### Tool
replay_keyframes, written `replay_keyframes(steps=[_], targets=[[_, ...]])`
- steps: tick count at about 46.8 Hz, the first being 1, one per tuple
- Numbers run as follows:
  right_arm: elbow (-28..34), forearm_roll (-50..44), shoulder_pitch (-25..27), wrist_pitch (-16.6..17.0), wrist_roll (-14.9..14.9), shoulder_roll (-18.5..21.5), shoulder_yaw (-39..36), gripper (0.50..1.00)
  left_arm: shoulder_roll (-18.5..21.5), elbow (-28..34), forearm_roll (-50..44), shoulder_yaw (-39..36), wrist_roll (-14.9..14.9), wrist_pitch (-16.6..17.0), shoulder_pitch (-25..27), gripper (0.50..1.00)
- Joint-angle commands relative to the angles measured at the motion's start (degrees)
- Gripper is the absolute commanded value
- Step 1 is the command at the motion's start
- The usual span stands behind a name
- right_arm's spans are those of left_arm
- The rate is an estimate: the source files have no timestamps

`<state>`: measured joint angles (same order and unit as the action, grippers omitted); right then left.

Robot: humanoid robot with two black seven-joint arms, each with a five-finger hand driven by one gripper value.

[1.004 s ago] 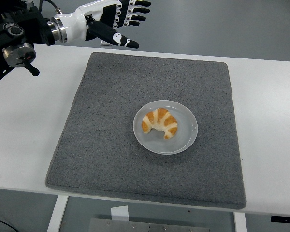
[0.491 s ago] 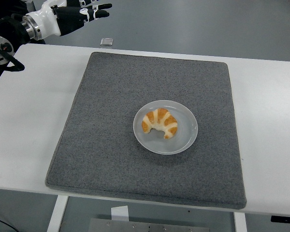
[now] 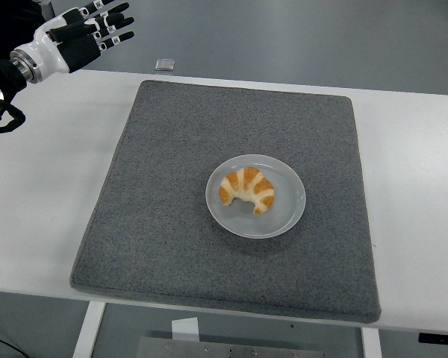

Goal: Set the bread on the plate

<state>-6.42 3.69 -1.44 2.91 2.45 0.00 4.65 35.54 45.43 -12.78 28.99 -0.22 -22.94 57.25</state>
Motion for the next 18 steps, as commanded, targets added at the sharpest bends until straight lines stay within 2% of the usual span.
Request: replay_keyframes(steps=[1,18], targets=[[0.0,0.0,0.0,-0.1,0.0,0.0,-0.1,0.952,-1.0,-0.5,-0.1,0.1,0.0,-0.6,-0.1,0.999],[0.0,0.0,0.0,-0.5,0.1,0.0,-0.1,0.952,-3.5,-0.7,-1.7,1.0,-0.1,-0.5,-0.4,0.999]])
